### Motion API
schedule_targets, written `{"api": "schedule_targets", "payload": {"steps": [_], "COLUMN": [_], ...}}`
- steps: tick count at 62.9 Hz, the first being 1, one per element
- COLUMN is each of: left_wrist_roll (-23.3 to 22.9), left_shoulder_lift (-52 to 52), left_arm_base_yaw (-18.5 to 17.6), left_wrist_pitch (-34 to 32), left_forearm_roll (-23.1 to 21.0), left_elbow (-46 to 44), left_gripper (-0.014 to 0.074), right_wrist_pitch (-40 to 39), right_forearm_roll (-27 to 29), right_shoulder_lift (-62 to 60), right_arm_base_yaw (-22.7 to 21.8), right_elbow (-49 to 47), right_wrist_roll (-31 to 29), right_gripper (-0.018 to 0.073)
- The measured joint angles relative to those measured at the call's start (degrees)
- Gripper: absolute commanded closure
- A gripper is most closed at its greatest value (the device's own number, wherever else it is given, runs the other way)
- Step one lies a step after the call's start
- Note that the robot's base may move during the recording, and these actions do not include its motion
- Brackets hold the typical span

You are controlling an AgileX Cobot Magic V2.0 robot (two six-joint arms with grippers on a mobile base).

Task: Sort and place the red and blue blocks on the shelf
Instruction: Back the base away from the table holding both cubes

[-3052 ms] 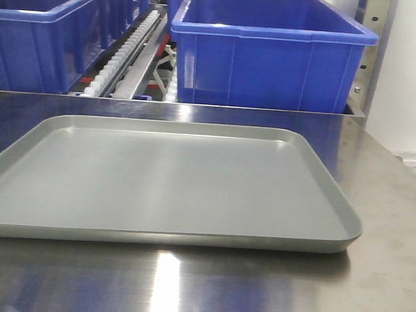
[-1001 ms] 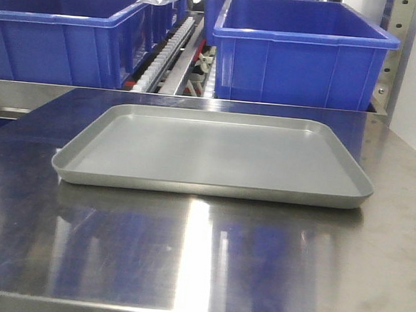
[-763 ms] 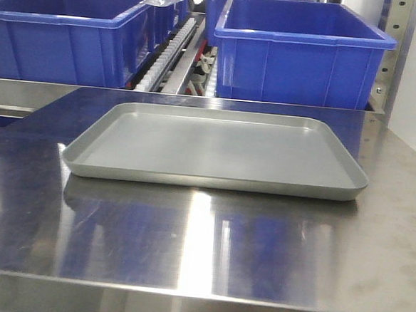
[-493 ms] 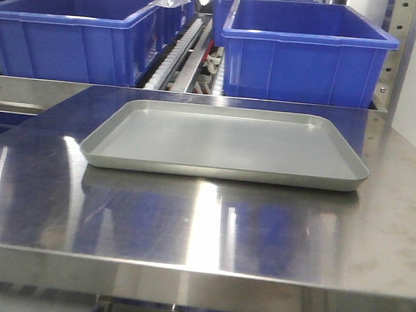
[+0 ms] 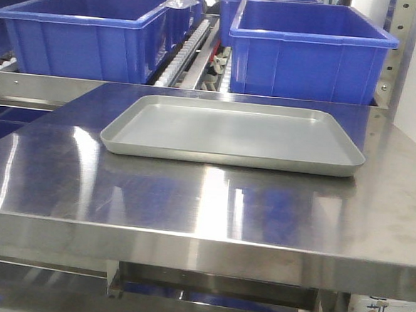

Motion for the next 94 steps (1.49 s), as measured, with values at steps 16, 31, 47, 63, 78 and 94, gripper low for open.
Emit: {"api": "schedule_targets", "payload": {"steps": [16, 31, 47, 63, 78, 94], "left_wrist_roll": [0.0, 0.0, 0.0, 0.0, 0.0, 0.0], "left_shoulder_lift": [0.0, 0.0, 0.0, 0.0, 0.0, 0.0], "left_arm_base_yaw": [0.0, 0.0, 0.0, 0.0, 0.0, 0.0], "left_wrist_pitch": [0.0, 0.0, 0.0, 0.0, 0.0, 0.0], "left_forearm_roll": [0.0, 0.0, 0.0, 0.0, 0.0, 0.0], "left_elbow": [0.0, 0.0, 0.0, 0.0, 0.0, 0.0], "left_gripper": [0.0472, 0.0472, 0.0472, 0.0472, 0.0472, 0.0472], "right_wrist_pitch": [0.0, 0.0, 0.0, 0.0, 0.0, 0.0], "right_forearm_roll": [0.0, 0.0, 0.0, 0.0, 0.0, 0.0], "right_shoulder_lift": [-0.1, -0.1, -0.1, -0.1, -0.1, -0.1], "right_arm_base_yaw": [0.0, 0.0, 0.0, 0.0, 0.0, 0.0], "right_elbow": [0.0, 0.0, 0.0, 0.0, 0.0, 0.0], "right_wrist_roll": [0.0, 0.0, -0.1, -0.1, -0.1, 0.0], "right_gripper": [0.0503, 0.0503, 0.0503, 0.0503, 0.0503, 0.0503]}}
